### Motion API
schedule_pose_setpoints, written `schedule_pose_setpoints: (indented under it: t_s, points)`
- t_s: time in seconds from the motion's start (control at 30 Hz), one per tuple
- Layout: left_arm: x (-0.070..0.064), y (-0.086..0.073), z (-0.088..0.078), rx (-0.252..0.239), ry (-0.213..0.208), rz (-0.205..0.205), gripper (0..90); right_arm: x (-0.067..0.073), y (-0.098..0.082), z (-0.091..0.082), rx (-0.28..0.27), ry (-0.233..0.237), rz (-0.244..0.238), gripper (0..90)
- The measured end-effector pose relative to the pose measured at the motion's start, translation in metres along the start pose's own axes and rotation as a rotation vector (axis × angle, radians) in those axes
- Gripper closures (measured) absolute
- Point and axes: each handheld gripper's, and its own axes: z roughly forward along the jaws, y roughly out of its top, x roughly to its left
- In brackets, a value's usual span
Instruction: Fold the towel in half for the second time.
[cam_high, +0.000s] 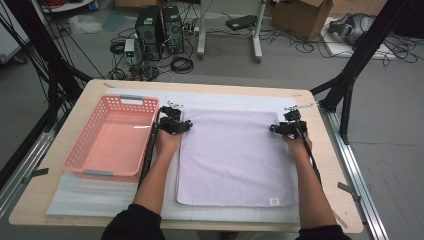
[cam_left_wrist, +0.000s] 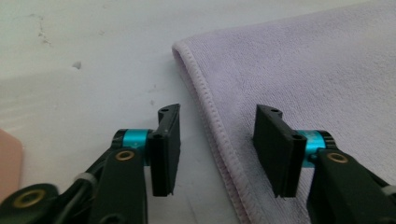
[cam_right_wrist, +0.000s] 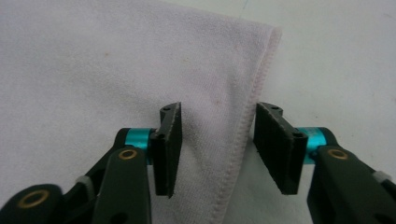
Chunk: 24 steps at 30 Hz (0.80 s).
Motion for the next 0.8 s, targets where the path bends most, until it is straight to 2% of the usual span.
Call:
schedule_pose_setpoints:
  t_s: [0.03,0.07,0.1,0.13,0.2,0.3,0.37,0.47,0.53,0.6,0.67,0.8]
  points:
    - [-0.002,0.0,0.0,-0.002,-0.011,0.0,63.0,0.0,0.0,0.0,0.001,0.004,0.012,61.6]
    - [-0.003,-0.001,0.0,-0.007,-0.029,0.0,69.1,-0.001,0.0,-0.001,-0.003,0.023,0.02,72.4]
    - [-0.004,-0.002,0.0,-0.009,-0.045,-0.005,76.4,-0.002,-0.001,-0.001,-0.002,0.064,0.043,77.7]
    - [-0.004,-0.002,0.0,-0.008,-0.053,-0.018,82.0,-0.002,-0.001,-0.001,-0.004,0.067,0.052,78.7]
    - [-0.003,-0.001,0.0,-0.003,-0.065,-0.054,84.0,-0.001,-0.002,-0.001,-0.005,0.075,0.071,82.4]
    - [0.004,-0.001,-0.001,0.013,-0.1,-0.177,85.1,0.0,-0.002,-0.002,-0.004,0.079,0.066,84.3]
    - [0.005,0.0,-0.001,0.011,-0.092,-0.221,85.5,-0.002,-0.004,-0.002,-0.023,0.086,0.059,85.0]
    - [0.005,0.004,-0.007,-0.04,-0.098,-0.229,85.7,0.0,-0.005,-0.004,-0.054,0.076,0.047,85.3]
    - [0.008,0.008,-0.013,-0.079,-0.126,-0.253,85.7,0.0,-0.004,-0.009,-0.099,0.081,0.031,85.3]
    - [0.009,0.01,-0.019,-0.098,-0.151,-0.276,85.7,-0.002,-0.003,-0.015,-0.125,0.102,0.042,85.3]
    - [0.008,0.012,-0.024,-0.106,-0.162,-0.266,85.7,-0.002,-0.002,-0.022,-0.143,0.112,0.042,85.3]
    - [0.005,0.014,-0.033,-0.118,-0.184,-0.248,85.6,0.005,-0.003,-0.04,-0.18,0.135,-0.001,85.2]
